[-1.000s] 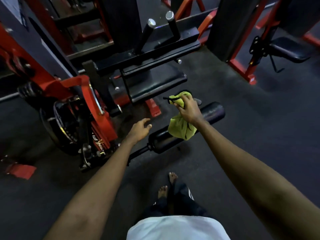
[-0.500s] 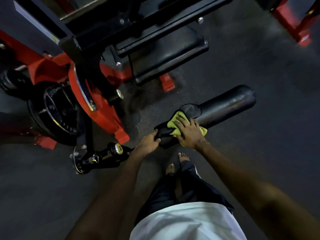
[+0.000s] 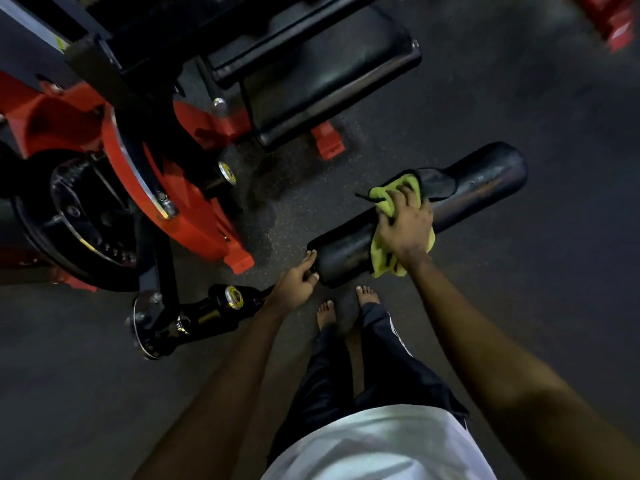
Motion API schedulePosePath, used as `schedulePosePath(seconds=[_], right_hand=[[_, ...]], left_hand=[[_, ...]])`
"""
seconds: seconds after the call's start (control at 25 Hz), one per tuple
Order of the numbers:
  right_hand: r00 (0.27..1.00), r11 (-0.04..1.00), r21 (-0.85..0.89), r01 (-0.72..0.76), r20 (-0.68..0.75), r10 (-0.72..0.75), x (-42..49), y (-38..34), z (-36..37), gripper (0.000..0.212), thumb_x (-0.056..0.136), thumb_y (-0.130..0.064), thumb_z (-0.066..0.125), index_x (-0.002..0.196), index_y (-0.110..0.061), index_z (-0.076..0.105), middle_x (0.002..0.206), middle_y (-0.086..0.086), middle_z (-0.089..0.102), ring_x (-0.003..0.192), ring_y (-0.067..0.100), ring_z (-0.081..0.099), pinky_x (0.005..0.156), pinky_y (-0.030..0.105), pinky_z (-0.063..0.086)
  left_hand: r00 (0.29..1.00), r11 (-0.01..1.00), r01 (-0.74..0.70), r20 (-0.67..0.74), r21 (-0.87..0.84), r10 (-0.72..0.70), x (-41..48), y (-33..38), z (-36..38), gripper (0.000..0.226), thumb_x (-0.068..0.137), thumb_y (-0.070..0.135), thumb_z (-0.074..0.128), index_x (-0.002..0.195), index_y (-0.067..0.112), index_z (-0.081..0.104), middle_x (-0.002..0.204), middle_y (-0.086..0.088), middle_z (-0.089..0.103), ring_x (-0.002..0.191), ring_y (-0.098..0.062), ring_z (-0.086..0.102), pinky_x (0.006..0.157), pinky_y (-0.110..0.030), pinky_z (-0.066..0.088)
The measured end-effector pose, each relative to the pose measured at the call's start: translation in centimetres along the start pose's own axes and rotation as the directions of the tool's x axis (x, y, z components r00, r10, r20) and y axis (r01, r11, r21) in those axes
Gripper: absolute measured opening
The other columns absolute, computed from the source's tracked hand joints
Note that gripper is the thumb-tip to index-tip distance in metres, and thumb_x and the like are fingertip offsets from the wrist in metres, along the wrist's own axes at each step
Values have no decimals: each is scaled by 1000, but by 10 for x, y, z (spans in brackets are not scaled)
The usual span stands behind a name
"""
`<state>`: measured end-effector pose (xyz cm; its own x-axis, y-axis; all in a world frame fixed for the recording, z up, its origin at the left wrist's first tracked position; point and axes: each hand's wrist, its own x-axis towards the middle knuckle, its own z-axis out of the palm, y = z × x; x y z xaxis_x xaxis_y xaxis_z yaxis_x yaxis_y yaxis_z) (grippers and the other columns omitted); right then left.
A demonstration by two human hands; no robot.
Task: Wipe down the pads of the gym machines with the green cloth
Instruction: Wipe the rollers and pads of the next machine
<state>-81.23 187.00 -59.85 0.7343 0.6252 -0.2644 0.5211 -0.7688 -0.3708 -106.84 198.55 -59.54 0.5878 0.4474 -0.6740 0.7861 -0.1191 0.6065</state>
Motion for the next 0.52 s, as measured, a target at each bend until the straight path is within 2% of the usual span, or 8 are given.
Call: schedulePosePath(seconds=[0.08,0.16,0.2,0.24,0.28,0.36,0.44,0.52], right_hand=[[996,996,-35,84,31,-83,-29,-27,22,56,95,-57,48,136,-20,58,150,6,50,131,47,43,111,55,35],[970,973,-57,222,114,-214,-63,-49,44,57,95,-55,50,140,-21,55,152,5,48,133,47,41,115,56,32],[952,959,-64,275,159,-262,-79,-57,52,58,93,-49,56,144,-21,52,155,5,45,135,47,39,116,57,30],[936,946,-73,316,189,-298,-91,-60,58,61,91,-41,62,146,-21,49,157,5,42,135,47,39,116,57,29],[920,931,-83,355,210,-332,-94,-57,60,65,88,-34,66,148,-20,48,158,5,40,136,47,40,117,57,28],[909,912,-125,391,206,-361,-82,-41,54,69,85,-27,71,150,-20,47,158,7,41,136,46,42,117,56,29],[960,946,-176,271,127,-251,-60,-20,38,69,84,-26,70,149,-21,47,158,8,41,134,45,44,114,53,34],[995,987,-127,101,27,-99,-43,-7,23,66,85,-26,67,147,-22,46,157,7,40,133,44,43,111,53,38]], left_hand=[[995,951,97,32,-294,-92,-2,10,-2,48,104,7,46,151,7,38,159,-8,34,148,-20,31,123,-33,24],[981,803,186,59,-566,-185,-6,21,-6,42,107,8,33,147,-4,39,151,-12,43,137,-24,46,109,-21,40],[971,740,219,70,-636,-227,-9,23,-8,43,108,13,29,145,-6,40,145,-11,47,133,-23,50,99,-14,44],[961,694,247,81,-676,-264,-11,24,-11,48,109,23,26,146,-5,40,143,-10,48,134,-23,48,98,-13,43],[957,676,263,99,-688,-272,-9,21,-13,55,110,35,22,148,-2,39,147,-9,47,139,-22,43,105,-18,37],[965,697,259,155,-669,-210,-9,12,-18,72,105,54,9,151,7,39,156,-5,41,146,-18,34,116,-30,21],[974,742,224,175,-632,-146,-7,7,-20,81,101,62,0,152,15,40,159,-1,37,148,-17,31,118,-34,15],[979,769,196,165,-608,-119,-7,10,-22,84,98,65,-3,153,18,39,160,0,35,148,-17,31,117,-35,15]])
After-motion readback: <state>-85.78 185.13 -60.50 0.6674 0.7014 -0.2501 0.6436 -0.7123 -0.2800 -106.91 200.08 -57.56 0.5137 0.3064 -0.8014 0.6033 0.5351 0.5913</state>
